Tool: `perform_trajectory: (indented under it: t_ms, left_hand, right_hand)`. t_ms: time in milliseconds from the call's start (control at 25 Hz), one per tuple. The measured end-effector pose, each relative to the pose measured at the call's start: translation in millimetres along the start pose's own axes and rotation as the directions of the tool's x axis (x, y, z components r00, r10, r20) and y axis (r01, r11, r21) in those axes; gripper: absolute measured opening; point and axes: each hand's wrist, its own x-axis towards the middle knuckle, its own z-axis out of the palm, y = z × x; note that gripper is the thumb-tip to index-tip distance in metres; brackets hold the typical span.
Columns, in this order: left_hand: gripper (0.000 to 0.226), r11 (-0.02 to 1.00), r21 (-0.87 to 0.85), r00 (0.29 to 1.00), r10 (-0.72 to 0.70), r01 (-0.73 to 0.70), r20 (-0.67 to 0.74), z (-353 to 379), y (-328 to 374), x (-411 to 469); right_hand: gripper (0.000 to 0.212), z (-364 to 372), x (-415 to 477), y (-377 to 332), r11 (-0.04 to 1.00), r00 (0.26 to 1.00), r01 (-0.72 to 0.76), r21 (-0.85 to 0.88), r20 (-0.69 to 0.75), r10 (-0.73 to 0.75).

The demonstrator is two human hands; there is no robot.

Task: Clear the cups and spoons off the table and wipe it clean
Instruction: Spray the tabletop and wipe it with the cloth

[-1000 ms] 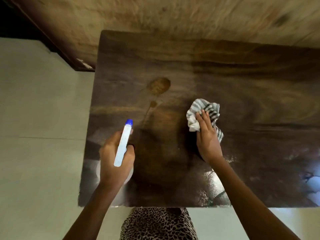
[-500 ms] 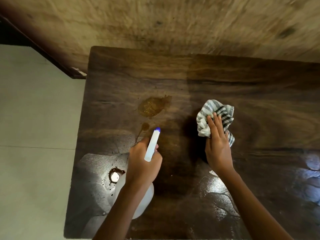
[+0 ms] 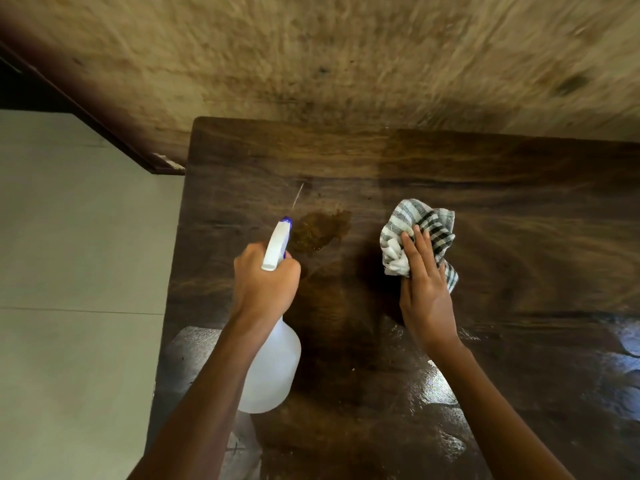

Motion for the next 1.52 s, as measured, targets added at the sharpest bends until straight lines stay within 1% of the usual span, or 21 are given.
perform_trajectory:
  t_ms: [80, 160, 280, 360, 560, 720, 760, 840, 920, 1000, 1040, 1080, 1120, 1160, 1200, 1240, 1280, 1320, 1360, 1440, 1520]
  left_hand:
    - [0.027, 0.999, 0.023, 0.999, 0.041, -0.041, -0.007, 0, -1, 0]
    - [0.037, 0.997, 0.035, 0.997, 0.067, -0.069, 0.049, 2, -3, -1]
    - [0.029, 0.995, 0.061, 0.989, 0.069, -0.078, 0.130, 8, -7, 1]
    - [0.020, 0.995, 0.059, 0.989, 0.076, -0.084, 0.128, 13, -6, 3]
    - [0.037, 0.989, 0.101, 0.993, 0.099, -0.105, 0.060, 16, -2, 12]
    - [0.041, 0.964, 0.063, 0.965, 0.261, -0.259, -0.021, 4, 6, 25]
    - [0.037, 0.950, 0.039, 0.948, 0.312, -0.311, -0.057, -1, 9, 32]
    - [0.018, 0.914, 0.021, 0.907, 0.405, -0.405, -0.115, -10, 14, 47]
    - [0.021, 0.882, 0.033, 0.859, 0.467, -0.471, -0.211, -15, 15, 65]
    - [0.029, 0.847, 0.042, 0.795, 0.513, -0.529, -0.324, -20, 19, 81]
    - [0.034, 0.829, 0.041, 0.764, 0.532, -0.558, -0.364, -20, 20, 91]
    - [0.038, 0.812, 0.042, 0.740, 0.551, -0.583, -0.387, -21, 22, 100]
    - [0.042, 0.790, 0.050, 0.714, 0.577, -0.611, -0.396, -20, 23, 108]
    - [0.045, 0.771, 0.055, 0.692, 0.599, -0.635, -0.403, -19, 23, 114]
    - [0.047, 0.758, 0.055, 0.677, 0.610, -0.650, -0.410, -18, 25, 119]
    - [0.047, 0.752, 0.050, 0.668, 0.613, -0.658, -0.421, -18, 25, 125]
    - [0.047, 0.745, 0.051, 0.658, 0.617, -0.665, -0.430, -17, 25, 130]
    - [0.050, 0.745, 0.051, 0.657, 0.617, -0.666, -0.434, -17, 25, 134]
    - [0.052, 0.740, 0.054, 0.653, 0.623, -0.670, -0.431, -17, 24, 139]
    - [0.053, 0.731, 0.060, 0.640, 0.632, -0.680, -0.437, -20, 21, 145]
    - [0.048, 0.732, 0.058, 0.629, 0.620, -0.679, -0.469, -19, 13, 144]
  right_hand:
    - [0.059, 1, 0, -5, 1.000, 1.000, -0.003, 0.009, 0.000, 0.003]
    - [0.060, 1, 0, -6, 1.000, 1.000, -0.019, 0.006, 0.004, 0.019]
    - [0.060, 0, 0, -4, 0.999, 0.999, -0.033, -0.019, 0.012, 0.033]
    - [0.059, 0, 1, -5, 0.999, 0.999, -0.032, -0.031, 0.024, 0.033]
    - [0.058, 4, 6, -5, 0.998, 0.997, -0.062, -0.006, 0.053, 0.062]
    - [0.056, 10, 26, -5, 0.995, 0.994, -0.089, 0.033, 0.073, 0.086]
    - [0.054, 14, 35, -1, 0.993, 0.990, -0.112, 0.045, 0.090, 0.108]
    - [0.052, 28, 54, 6, 0.983, 0.977, -0.178, 0.049, 0.124, 0.171]
    - [0.054, 46, 77, 4, 0.955, 0.945, -0.285, -0.081, 0.143, 0.294]
    - [0.057, 70, 95, -15, 0.909, 0.925, -0.313, -0.275, 0.127, 0.357]
    - [0.058, 82, 98, -30, 0.910, 0.938, -0.252, -0.329, 0.148, 0.313]
    - [0.058, 94, 94, -46, 0.918, 0.951, -0.143, -0.371, 0.206, 0.231]
    - [0.058, 104, 82, -59, 0.923, 0.953, 0.015, -0.385, 0.286, 0.104]
    - [0.058, 110, 63, -67, 0.903, 0.921, 0.188, -0.387, 0.388, -0.025]
    - [0.058, 113, 38, -68, 0.868, 0.866, 0.343, -0.359, 0.479, -0.144]
    - [0.058, 110, 17, -60, 0.817, 0.820, 0.453, -0.357, 0.527, -0.224]
    - [0.058, 103, 2, -46, 0.798, 0.806, 0.492, -0.348, 0.528, -0.267]
    - [0.058, 93, -3, -29, 0.804, 0.822, 0.474, -0.359, 0.508, -0.257]
    - [0.058, 82, 5, -10, 0.826, 0.860, 0.413, -0.385, 0.464, -0.214]
    - [0.058, 64, 44, 16, 0.850, 0.935, 0.257, -0.460, 0.341, -0.099]
    - [0.055, 58, 106, 21, 0.876, 0.971, 0.052, -0.480, 0.231, 0.068]
